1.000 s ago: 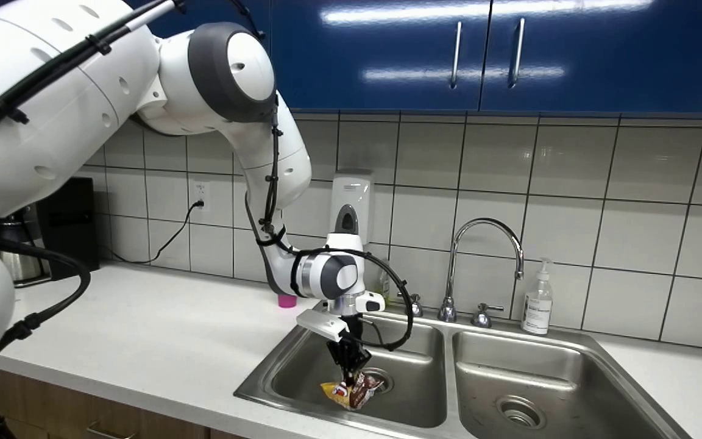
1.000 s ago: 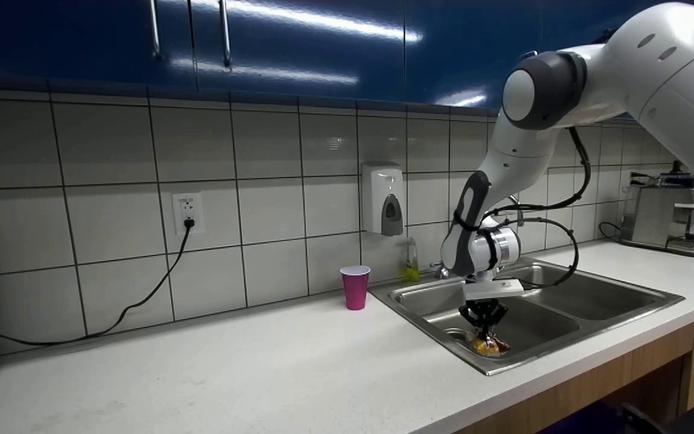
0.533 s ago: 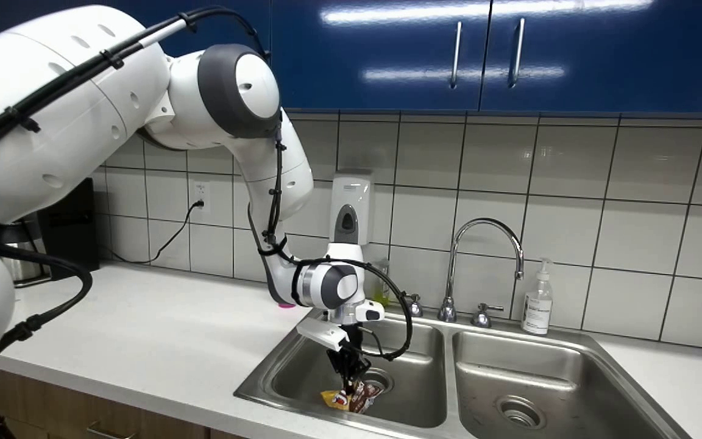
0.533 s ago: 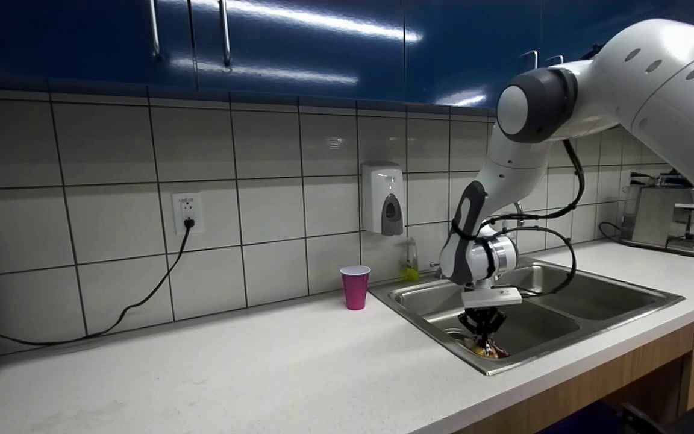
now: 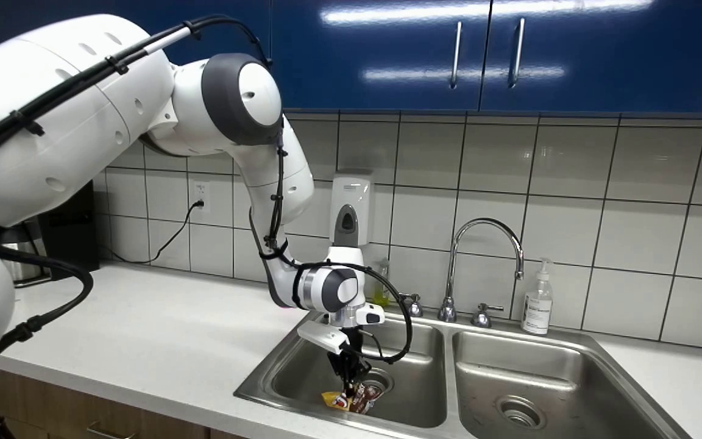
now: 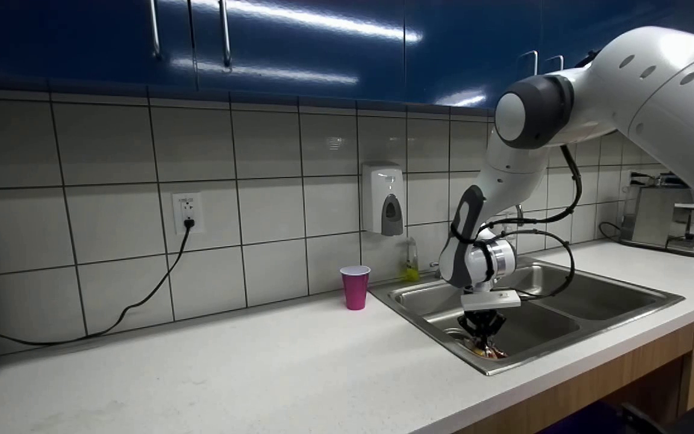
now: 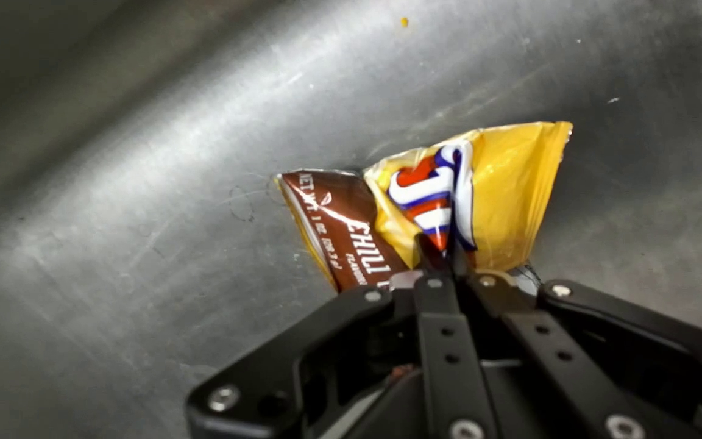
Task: Put the packet in the sink on the left.
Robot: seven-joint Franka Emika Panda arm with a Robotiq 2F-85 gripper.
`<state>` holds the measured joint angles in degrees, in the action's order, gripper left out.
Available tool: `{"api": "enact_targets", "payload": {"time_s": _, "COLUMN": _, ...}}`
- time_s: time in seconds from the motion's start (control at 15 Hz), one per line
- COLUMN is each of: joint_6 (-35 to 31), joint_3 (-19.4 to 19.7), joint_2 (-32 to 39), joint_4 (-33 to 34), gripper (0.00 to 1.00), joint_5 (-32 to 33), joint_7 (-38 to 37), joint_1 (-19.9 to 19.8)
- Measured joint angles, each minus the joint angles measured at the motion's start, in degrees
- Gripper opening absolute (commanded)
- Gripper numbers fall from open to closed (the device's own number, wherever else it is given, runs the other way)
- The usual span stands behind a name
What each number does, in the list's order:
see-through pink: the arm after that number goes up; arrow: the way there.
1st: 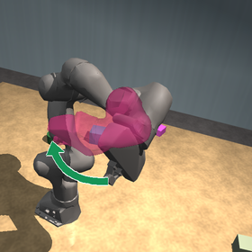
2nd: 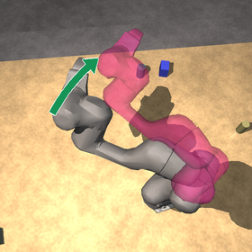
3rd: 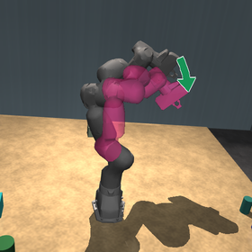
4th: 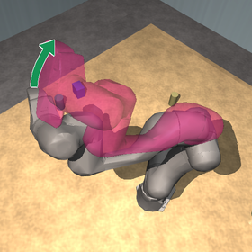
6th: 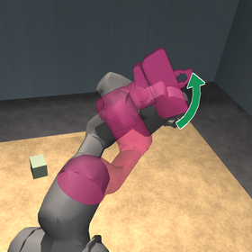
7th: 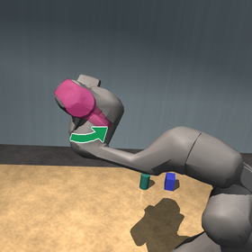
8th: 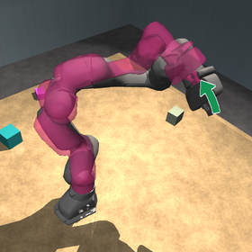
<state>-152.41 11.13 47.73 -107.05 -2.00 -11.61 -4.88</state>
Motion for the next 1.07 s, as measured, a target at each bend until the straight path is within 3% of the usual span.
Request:
{"api": "enact_targets", "payload": {"time_s": 0.53, "joint_6": 0.00, "joint_3": 0.06, "joint_2": -0.76, "joint_4": -0.35, "gripper": 0.95, "joint_5": 0.00, "joint_7": 0.00, "joint_1": 0.01}}
{"api": "enact_targets", "payload": {"time_s": 0.67, "joint_6": -0.02, "joint_3": 0.07, "joint_2": -1.89, "joint_4": -0.99, "gripper": 1.00, "joint_5": 0.00, "joint_7": 0.03, "joint_1": 0.01}}
{"api": "enact_targets", "payload": {"time_s": 1.07, "joint_6": -0.34, "joint_3": 0.17, "joint_2": -5.93, "joint_4": -4.36, "gripper": 1.00, "joint_5": 0.00, "joint_7": 0.11, "joint_1": 0.00}}
